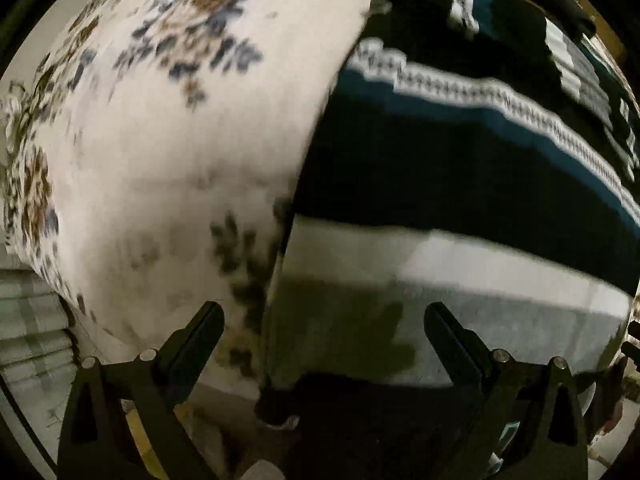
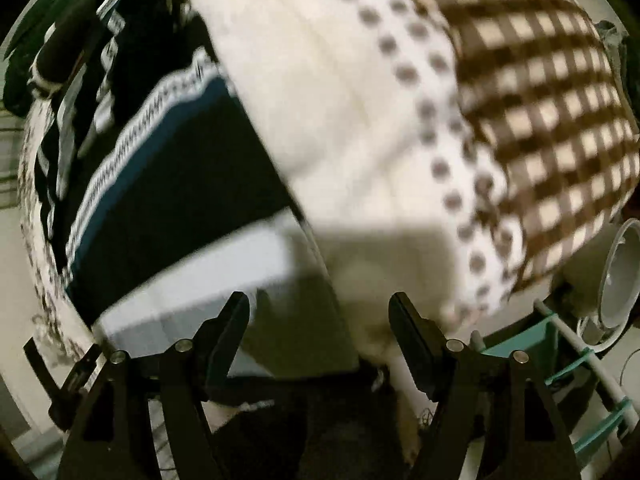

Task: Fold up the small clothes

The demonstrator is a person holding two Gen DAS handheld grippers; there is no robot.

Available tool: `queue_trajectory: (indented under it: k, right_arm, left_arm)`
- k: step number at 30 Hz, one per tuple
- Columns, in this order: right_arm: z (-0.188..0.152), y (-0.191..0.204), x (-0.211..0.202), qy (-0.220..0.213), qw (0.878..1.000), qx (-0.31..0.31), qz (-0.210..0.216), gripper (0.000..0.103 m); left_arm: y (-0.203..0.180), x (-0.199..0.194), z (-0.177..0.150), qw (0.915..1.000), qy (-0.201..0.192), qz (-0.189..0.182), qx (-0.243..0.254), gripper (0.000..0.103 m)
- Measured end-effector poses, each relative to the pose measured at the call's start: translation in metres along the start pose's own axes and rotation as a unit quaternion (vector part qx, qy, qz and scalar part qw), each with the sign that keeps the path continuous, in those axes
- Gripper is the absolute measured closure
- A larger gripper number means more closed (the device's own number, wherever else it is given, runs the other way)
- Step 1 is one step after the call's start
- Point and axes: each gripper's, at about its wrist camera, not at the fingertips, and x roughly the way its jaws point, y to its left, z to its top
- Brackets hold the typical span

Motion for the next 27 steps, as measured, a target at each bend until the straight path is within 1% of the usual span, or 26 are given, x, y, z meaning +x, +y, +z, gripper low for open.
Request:
queue_trajectory:
  k: [4,5,8,10,13,15,16,18,20,21,22,24,26,27]
  right_arm:
    - [-0.029,-0.012,0.012,0.007,1.000,-0.017,0.023,0.029]
    - [-0.035,-0.006,0.022,0.010,0.999,-0.027,0.027,0.029]
    - [-0.054,-0.008,0.035,0.027,0.998,-0.057,0.029,0.029]
    - [-0.060,-0.004,0.047,0.040,0.996,-0.077,0.027,0.029]
    - [-0.059,-0.007,0.067,0.053,0.994,-0.095,0.030,0.029]
    - [-0.058,-0.006,0.079,0.063,0.992,-0.104,0.041,0.029]
    - [-0.057,-0.007,0.084,0.068,0.990,-0.111,0.051,0.026]
    - [-0.053,-0.009,0.092,0.080,0.988,-0.116,0.068,0.024]
    - [-0.052,-0.012,0.098,0.091,0.984,-0.123,0.087,0.023]
    - [-0.051,-0.013,0.101,0.097,0.982,-0.129,0.093,0.023]
    - [-0.051,-0.014,0.102,0.099,0.981,-0.133,0.098,0.023]
    - [-0.052,-0.015,0.106,0.106,0.979,-0.141,0.106,0.023]
    - [-0.054,-0.015,0.109,0.112,0.976,-0.147,0.111,0.023]
    - [-0.056,-0.014,0.112,0.118,0.975,-0.151,0.114,0.023]
  left_arm:
    - [0.010,0.011,-0.025,0.9999,-0.005,-0.009,0.005,0.001]
    - [0.014,0.013,-0.031,0.9999,-0.006,-0.011,0.004,0.001]
    - [0.029,0.012,-0.050,0.9996,-0.021,-0.020,-0.006,0.001]
    - [0.038,0.016,-0.060,0.9993,-0.019,-0.031,-0.013,0.001]
    - [0.050,0.031,-0.073,0.9981,-0.006,-0.059,-0.020,0.001]
    - [0.057,0.042,-0.077,0.9969,-0.001,-0.077,-0.017,0.001]
    - [0.058,0.049,-0.081,0.9957,0.001,-0.092,-0.012,0.002]
    - [0.056,0.059,-0.089,0.9941,0.004,-0.108,-0.005,0.001]
    - [0.056,0.064,-0.101,0.9934,-0.009,-0.114,0.000,0.001]
    - [0.056,0.066,-0.100,0.9928,-0.016,-0.119,0.000,0.001]
    - [0.055,0.067,-0.099,0.9921,-0.021,-0.124,0.000,0.002]
    - [0.058,0.069,-0.110,0.9903,-0.023,-0.137,-0.001,0.002]
    - [0.058,0.072,-0.123,0.9879,-0.024,-0.153,-0.001,0.006]
    - [0.064,0.075,-0.135,0.9873,-0.023,-0.157,0.000,0.011]
